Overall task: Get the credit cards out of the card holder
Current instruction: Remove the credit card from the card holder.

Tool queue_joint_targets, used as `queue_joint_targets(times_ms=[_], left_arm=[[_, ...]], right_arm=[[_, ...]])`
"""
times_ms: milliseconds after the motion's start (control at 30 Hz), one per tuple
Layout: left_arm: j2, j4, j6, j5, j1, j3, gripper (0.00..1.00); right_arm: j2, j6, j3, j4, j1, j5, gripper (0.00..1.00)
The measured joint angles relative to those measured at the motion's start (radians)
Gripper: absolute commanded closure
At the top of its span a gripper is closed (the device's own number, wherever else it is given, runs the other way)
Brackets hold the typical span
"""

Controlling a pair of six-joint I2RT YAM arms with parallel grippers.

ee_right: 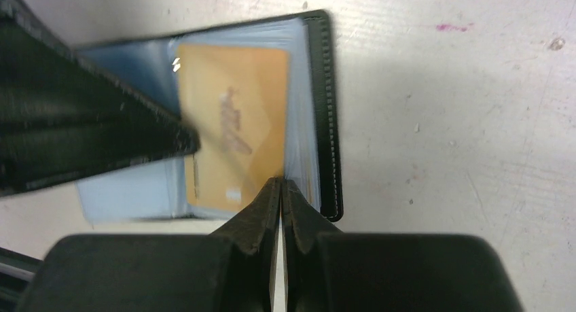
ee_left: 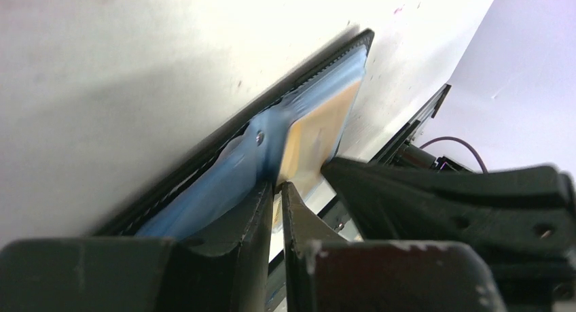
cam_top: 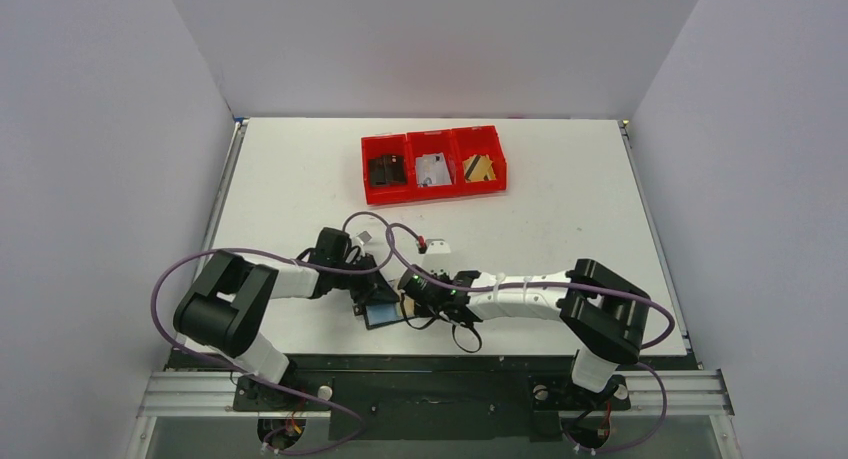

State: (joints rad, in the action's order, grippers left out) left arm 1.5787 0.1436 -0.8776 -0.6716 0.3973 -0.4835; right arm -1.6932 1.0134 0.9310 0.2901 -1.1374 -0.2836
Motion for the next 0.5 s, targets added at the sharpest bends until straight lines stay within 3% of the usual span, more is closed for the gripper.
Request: queue_joint_targets(times_ms=[200,500], left_arm=[[0.055,0.003,0.014,0.002,-0.001,-0.066,0.90],[0.040,0.005,0.031,0.003,-0.020,-0.048,0.89]], right_arm=[[-0.018,-0.019,0.039,0.064,-0.031,0.003,1.00],[-0.029,-0.021,0.055,0.083,-0.021,0.024,1.00]])
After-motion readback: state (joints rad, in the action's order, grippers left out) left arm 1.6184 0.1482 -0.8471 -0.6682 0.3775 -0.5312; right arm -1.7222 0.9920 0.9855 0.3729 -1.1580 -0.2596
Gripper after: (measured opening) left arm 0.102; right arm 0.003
